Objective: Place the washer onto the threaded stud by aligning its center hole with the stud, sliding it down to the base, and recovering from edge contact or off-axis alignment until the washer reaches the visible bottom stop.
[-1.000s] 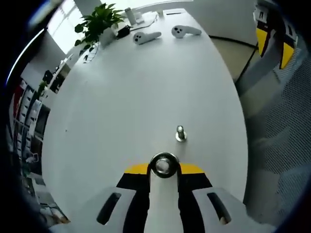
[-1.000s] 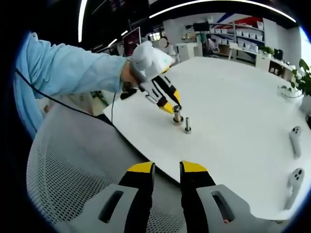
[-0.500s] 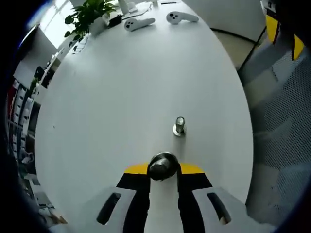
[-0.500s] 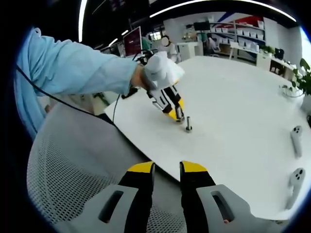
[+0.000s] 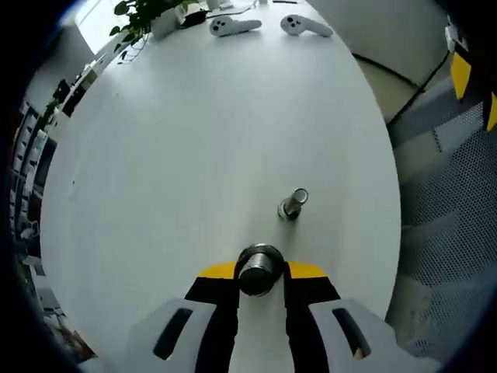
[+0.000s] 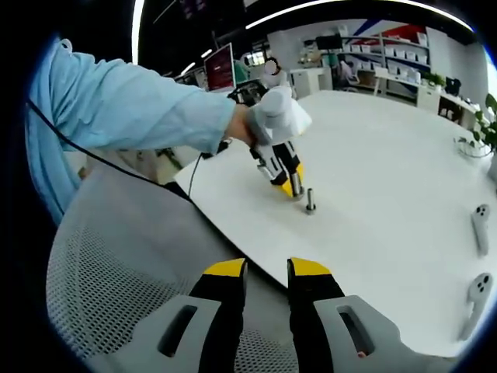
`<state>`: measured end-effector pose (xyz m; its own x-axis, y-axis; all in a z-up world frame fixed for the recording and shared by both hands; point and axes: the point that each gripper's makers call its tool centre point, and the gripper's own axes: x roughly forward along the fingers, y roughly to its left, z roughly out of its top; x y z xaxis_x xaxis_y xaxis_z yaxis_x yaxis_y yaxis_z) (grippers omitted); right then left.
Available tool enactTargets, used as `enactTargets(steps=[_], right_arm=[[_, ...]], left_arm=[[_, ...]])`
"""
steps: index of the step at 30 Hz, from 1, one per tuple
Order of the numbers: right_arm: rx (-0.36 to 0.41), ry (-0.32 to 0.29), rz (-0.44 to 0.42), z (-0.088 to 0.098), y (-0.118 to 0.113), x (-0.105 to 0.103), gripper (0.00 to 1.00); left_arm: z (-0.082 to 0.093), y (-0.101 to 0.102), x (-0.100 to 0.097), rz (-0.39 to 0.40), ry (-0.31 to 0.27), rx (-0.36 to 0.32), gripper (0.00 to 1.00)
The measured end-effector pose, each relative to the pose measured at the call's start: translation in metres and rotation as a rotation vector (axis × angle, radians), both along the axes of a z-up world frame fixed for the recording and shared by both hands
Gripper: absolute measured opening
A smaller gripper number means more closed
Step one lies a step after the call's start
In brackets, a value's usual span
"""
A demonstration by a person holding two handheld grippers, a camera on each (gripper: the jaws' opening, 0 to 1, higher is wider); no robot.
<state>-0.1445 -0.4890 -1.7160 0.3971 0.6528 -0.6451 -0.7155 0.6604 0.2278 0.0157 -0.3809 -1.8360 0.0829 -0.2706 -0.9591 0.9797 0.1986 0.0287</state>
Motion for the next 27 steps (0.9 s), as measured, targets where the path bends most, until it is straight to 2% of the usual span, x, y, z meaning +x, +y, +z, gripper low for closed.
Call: enactTargets(steps=[1,3,8,10,13,15,18,20,24,26,27], right_arm=[[0.001,0.000,0.002,0.000,0.000,0.000,0.23],[0.002,0.000,0.009,0.000,0.001,-0.001,0.23],[0.006,-0.004,0.018,0.001,0.003,-0.001,0.23],[0.005,-0.006,0.024,0.001,0.004,-0.001,0.23],[0.003,-0.008,0.038,0.001,0.005,-0.003,0.23],[0.002,-0.008,0.055,0.001,0.007,-0.004,0.23],[-0.002,-0.011,0.075,0.002,0.010,-0.005,0.23],[-0.012,-0.008,0.094,0.000,0.011,-0.008,0.23],[-0.025,0.008,0.102,-0.003,0.010,-0.011,0.23],[-0.021,0.023,0.103,-0.004,0.011,-0.012,0.23],[-0.023,0.024,0.103,-0.004,0.010,-0.012,0.23]], left_arm=[[0.000,0.001,0.000,-0.002,-0.004,0.002,0.20],[0.004,0.002,0.002,-0.066,-0.058,0.003,0.22],[0.024,0.005,-0.002,-0.035,-0.077,-0.040,0.22],[0.037,0.008,-0.003,0.009,-0.086,-0.072,0.22],[0.061,0.012,-0.003,0.088,-0.110,-0.147,0.22],[0.081,0.019,0.000,0.124,-0.164,-0.184,0.21],[0.113,0.026,-0.004,0.198,-0.198,-0.260,0.21],[0.137,0.036,-0.006,0.232,-0.247,-0.299,0.20],[0.176,0.060,-0.023,0.313,-0.311,-0.369,0.15],[0.193,0.071,-0.035,0.356,-0.324,-0.417,0.16],[0.196,0.076,-0.042,0.358,-0.320,-0.415,0.19]])
